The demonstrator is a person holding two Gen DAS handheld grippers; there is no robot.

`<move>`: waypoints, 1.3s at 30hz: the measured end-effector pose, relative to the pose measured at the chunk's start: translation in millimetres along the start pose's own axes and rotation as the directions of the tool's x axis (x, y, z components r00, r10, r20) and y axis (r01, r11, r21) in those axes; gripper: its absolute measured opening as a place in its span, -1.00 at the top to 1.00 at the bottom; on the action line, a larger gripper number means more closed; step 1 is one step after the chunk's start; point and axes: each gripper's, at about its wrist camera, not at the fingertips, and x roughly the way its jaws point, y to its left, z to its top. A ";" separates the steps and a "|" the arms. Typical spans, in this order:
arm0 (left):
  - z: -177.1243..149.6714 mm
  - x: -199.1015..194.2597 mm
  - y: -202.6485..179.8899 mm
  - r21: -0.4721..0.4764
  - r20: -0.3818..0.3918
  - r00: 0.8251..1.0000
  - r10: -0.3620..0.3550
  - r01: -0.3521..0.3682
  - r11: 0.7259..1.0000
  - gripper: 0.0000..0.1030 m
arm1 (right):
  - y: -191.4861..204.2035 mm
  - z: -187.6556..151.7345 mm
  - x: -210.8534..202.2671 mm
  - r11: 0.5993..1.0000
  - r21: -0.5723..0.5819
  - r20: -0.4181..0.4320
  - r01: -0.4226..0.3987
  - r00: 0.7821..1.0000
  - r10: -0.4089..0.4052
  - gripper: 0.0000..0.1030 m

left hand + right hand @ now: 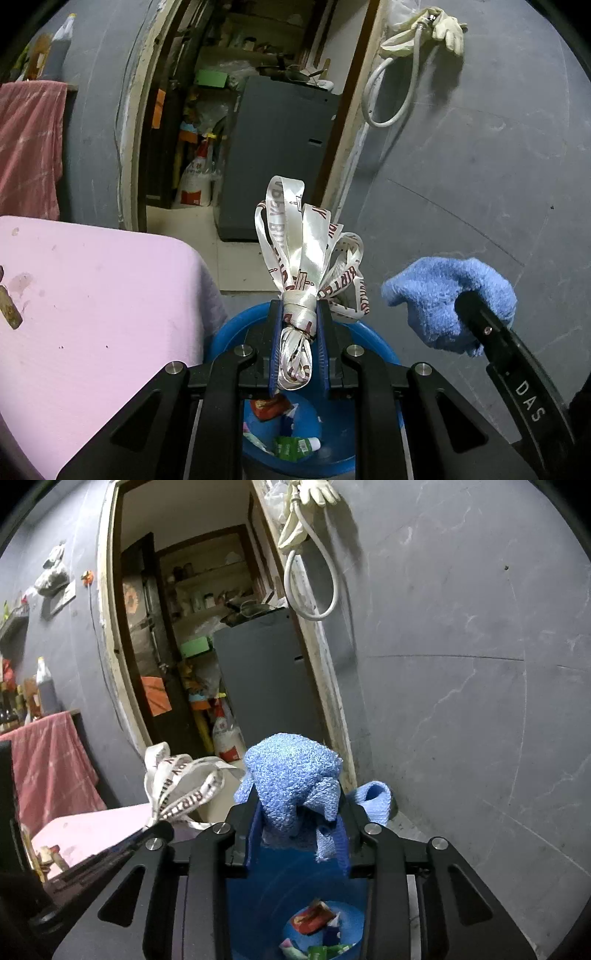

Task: Collect trash
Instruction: 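Carry the ribbon and blue towel over the blue bucket and open both tools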

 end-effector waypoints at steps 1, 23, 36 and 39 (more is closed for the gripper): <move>0.3 0.1 0.3 0.001 0.002 1.000 0.003 -0.003 1.000 0.73 | -1.4 -0.1 1.3 1.000 0.005 -0.008 -0.003 1.000 0.003 0.39; 7.1 7.4 15.7 -0.091 -0.085 0.996 -0.002 -0.005 0.996 0.32 | -14.8 4.9 25.4 0.999 0.032 -0.118 -0.025 0.993 0.028 0.01; 27.2 -38.2 8.6 -0.054 0.048 0.997 0.054 -0.051 0.997 -0.02 | 3.5 27.5 -4.6 1.000 -0.016 0.028 -0.009 1.000 0.009 -0.37; 32.4 -48.1 11.2 -0.049 0.059 0.996 0.072 -0.069 0.996 -0.18 | 4.6 28.7 -8.0 1.000 -0.011 0.036 -0.012 0.999 0.013 -0.46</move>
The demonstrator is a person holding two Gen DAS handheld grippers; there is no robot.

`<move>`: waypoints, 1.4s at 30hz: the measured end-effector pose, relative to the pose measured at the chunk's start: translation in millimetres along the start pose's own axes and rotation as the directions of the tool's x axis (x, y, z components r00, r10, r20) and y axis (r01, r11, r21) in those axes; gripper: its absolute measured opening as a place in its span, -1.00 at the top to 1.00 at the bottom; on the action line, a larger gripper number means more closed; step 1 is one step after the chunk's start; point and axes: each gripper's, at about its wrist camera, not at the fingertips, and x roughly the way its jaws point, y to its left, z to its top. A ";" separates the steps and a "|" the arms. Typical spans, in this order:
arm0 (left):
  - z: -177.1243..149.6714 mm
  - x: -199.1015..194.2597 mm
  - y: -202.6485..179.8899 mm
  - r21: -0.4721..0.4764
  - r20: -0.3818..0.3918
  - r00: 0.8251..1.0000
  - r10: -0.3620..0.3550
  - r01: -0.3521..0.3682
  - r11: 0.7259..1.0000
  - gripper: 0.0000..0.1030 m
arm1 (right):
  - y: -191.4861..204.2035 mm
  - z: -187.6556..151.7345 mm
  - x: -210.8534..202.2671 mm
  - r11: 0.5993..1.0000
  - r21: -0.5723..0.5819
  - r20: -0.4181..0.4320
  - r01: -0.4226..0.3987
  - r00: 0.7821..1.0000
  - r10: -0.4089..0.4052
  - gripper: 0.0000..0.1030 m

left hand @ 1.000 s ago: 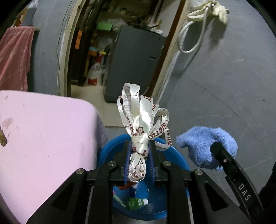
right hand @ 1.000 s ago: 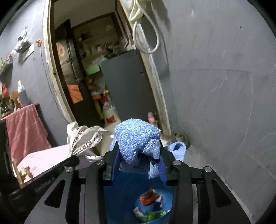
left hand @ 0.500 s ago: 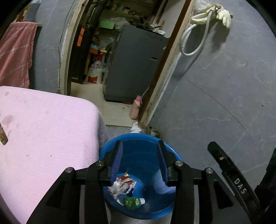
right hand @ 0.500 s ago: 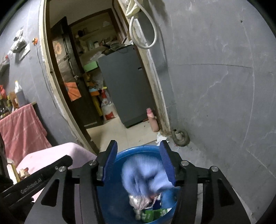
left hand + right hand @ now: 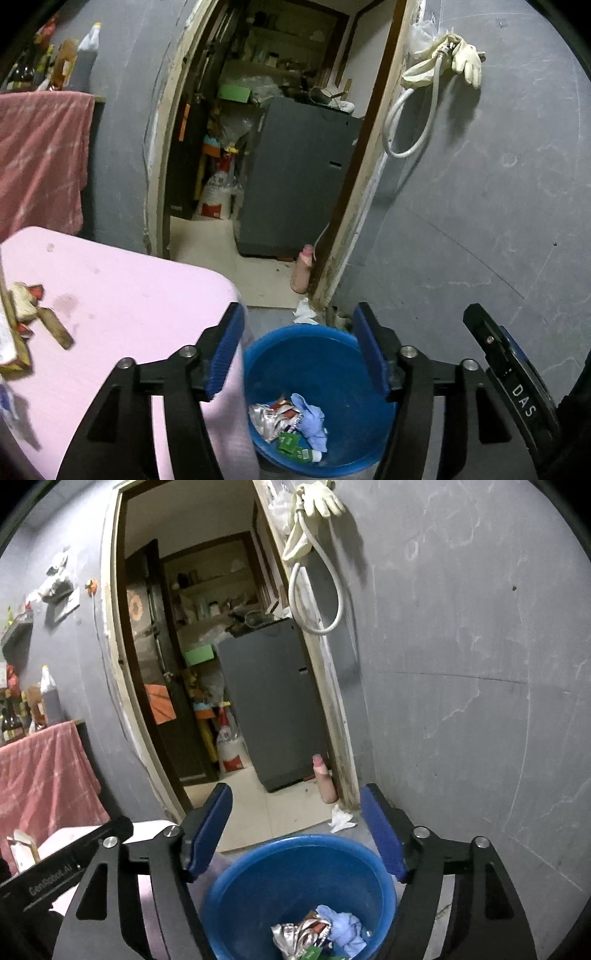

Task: Collect trash
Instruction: 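Carry the ribbon and blue towel over the blue bucket and open both tools, then move both tools back over the table toward the remaining trash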

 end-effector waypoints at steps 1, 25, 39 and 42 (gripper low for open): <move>1.3 -2.4 1.0 0.001 0.005 1.000 0.007 -0.007 1.000 -0.27 | 0.8 0.6 -1.5 1.000 0.002 0.005 0.000 1.000 0.000 -0.49; 26.1 -99.0 60.7 0.068 0.145 0.984 0.103 -0.114 0.991 -0.89 | 69.9 5.1 -74.0 0.999 -0.028 0.096 -0.024 0.995 0.027 -1.00; 33.4 -160.5 164.6 0.006 0.116 0.978 0.175 -0.177 0.984 -0.89 | 146.9 -4.6 -108.3 0.993 -0.043 0.111 -0.108 0.988 0.112 -1.00; 30.8 -172.3 185.4 -0.002 0.110 0.972 0.206 -0.207 0.978 -0.89 | 165.2 -9.8 -107.0 0.990 -0.056 0.098 -0.131 0.986 0.136 -1.00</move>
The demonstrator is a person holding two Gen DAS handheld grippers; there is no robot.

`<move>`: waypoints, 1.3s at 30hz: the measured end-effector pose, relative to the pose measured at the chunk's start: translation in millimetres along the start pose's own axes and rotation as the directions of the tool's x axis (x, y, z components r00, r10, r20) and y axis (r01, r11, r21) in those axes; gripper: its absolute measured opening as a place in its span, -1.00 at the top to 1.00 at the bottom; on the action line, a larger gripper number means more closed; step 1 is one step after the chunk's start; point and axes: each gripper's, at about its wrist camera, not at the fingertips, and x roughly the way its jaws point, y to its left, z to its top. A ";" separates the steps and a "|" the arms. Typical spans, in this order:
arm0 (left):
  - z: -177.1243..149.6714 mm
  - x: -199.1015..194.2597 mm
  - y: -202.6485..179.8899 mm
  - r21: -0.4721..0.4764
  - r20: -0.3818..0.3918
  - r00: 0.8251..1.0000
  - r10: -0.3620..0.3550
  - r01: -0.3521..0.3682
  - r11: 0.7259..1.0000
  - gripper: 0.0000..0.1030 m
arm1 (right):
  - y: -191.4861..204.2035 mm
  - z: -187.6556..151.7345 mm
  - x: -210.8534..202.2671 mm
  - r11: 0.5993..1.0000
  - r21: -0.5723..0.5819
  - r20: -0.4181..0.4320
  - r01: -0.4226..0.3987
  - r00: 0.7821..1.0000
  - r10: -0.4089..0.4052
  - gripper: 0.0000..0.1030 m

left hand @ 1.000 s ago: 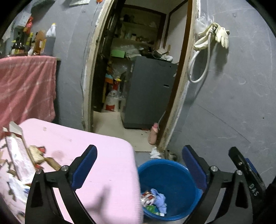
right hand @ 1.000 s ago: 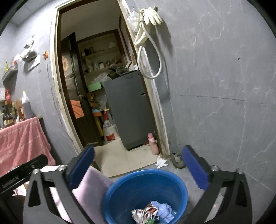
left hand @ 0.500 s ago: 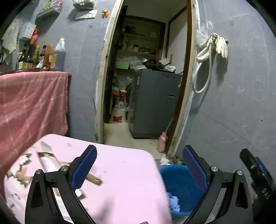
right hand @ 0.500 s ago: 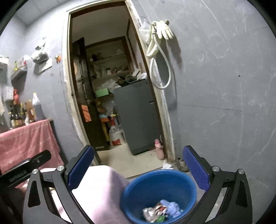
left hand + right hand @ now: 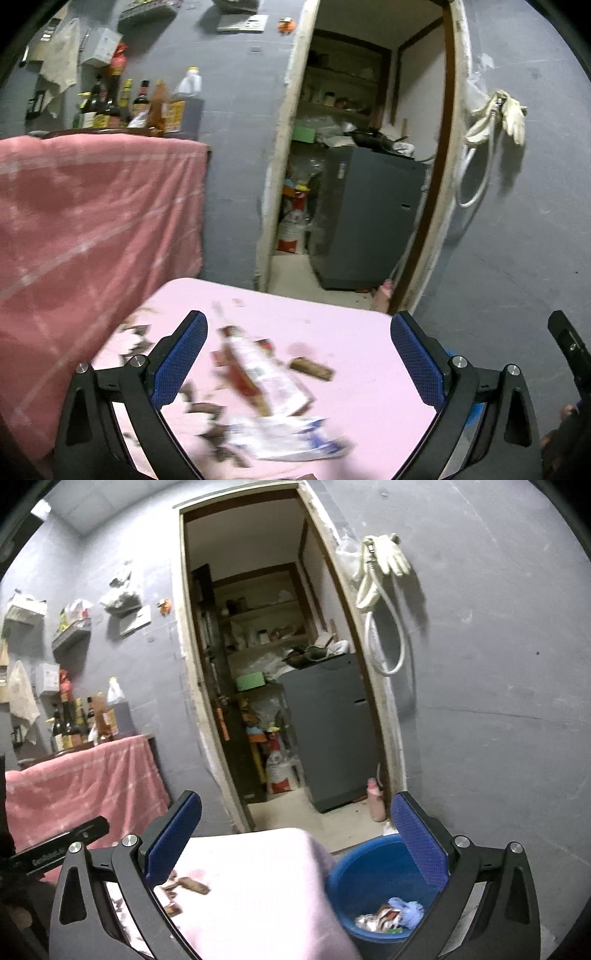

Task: Collect trash
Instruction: 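Move both tools back over the table toward the remaining trash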

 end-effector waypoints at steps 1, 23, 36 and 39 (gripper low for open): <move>-0.9 -1.8 6.7 0.001 -0.001 1.000 0.012 -0.012 1.000 -0.89 | 4.0 -2.1 0.9 1.000 -0.003 -0.005 -0.006 1.000 0.006 -1.00; -29.1 20.2 76.7 -0.025 -0.130 0.992 -0.003 0.000 1.000 -0.87 | 64.9 -54.5 47.9 0.990 -0.092 -0.196 -0.104 0.977 0.084 -1.00; -31.5 63.8 66.2 -0.059 -0.238 0.966 -0.098 0.086 0.995 0.01 | 68.7 -71.2 85.9 0.984 -0.097 -0.318 -0.147 0.942 0.109 -0.66; -32.2 69.2 68.6 -0.077 -0.266 0.957 -0.112 0.095 0.992 0.30 | 68.2 -72.4 98.3 0.985 -0.082 -0.350 -0.153 0.930 0.115 -0.60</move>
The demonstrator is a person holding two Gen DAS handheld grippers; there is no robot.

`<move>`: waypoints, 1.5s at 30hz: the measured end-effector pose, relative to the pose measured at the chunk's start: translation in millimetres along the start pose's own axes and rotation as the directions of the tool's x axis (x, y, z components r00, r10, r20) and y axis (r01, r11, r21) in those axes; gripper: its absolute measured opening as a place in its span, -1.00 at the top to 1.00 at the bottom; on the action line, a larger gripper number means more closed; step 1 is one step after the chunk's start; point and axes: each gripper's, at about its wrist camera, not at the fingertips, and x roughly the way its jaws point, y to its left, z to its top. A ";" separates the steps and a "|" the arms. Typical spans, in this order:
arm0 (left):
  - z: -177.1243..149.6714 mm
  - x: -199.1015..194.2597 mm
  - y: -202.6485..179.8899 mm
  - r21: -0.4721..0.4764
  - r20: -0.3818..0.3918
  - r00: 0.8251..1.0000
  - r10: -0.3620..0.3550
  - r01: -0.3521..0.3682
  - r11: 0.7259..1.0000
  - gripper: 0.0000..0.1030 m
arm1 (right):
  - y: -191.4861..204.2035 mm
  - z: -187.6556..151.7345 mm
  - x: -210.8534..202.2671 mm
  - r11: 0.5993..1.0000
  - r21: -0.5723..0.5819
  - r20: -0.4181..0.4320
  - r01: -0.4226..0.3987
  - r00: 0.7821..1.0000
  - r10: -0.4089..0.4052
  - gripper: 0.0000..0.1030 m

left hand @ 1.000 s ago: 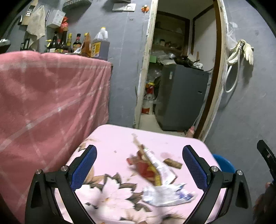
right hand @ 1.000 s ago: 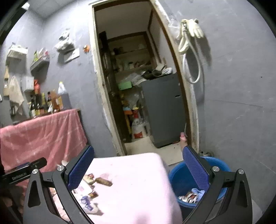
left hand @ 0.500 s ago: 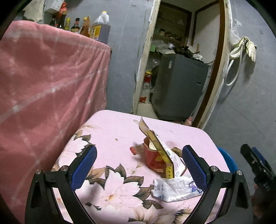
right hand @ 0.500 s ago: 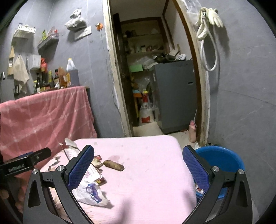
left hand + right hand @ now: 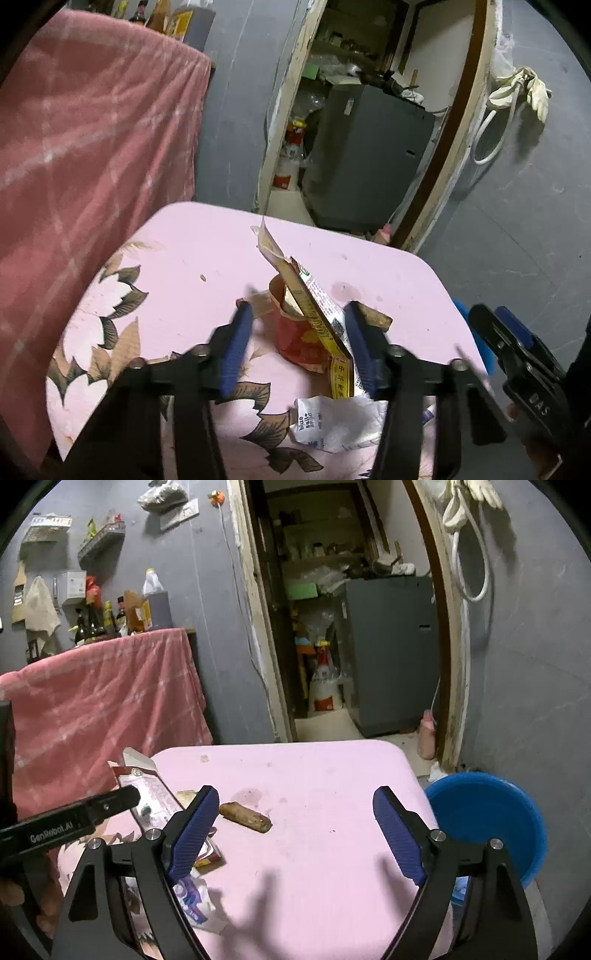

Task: Collect trash
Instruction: 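Move both tools back over the table toward the remaining trash, then grasp the cardboard box with the left tool while the right tool grasps the brown stick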

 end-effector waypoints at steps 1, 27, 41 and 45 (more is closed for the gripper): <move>-0.1 1.1 0.8 -0.005 -0.010 1.000 -0.005 0.005 1.000 0.36 | -0.2 1.0 3.6 1.000 0.001 -0.011 0.000 1.000 0.000 -0.58; 36.6 -2.5 44.7 -0.118 -0.164 0.975 -0.151 0.133 0.984 0.81 | 21.7 -7.5 58.1 0.997 -0.054 -0.242 -0.059 0.969 0.045 -0.13; 39.1 -0.8 54.5 -0.097 -0.216 0.970 -0.109 0.090 0.991 0.87 | 41.7 -0.2 111.7 0.977 -0.139 -0.431 -0.161 0.898 0.086 0.24; 38.1 -0.4 53.8 -0.105 -0.215 0.970 -0.114 0.093 0.990 0.88 | 39.9 -1.6 109.6 0.978 -0.142 -0.434 -0.151 0.898 0.075 0.44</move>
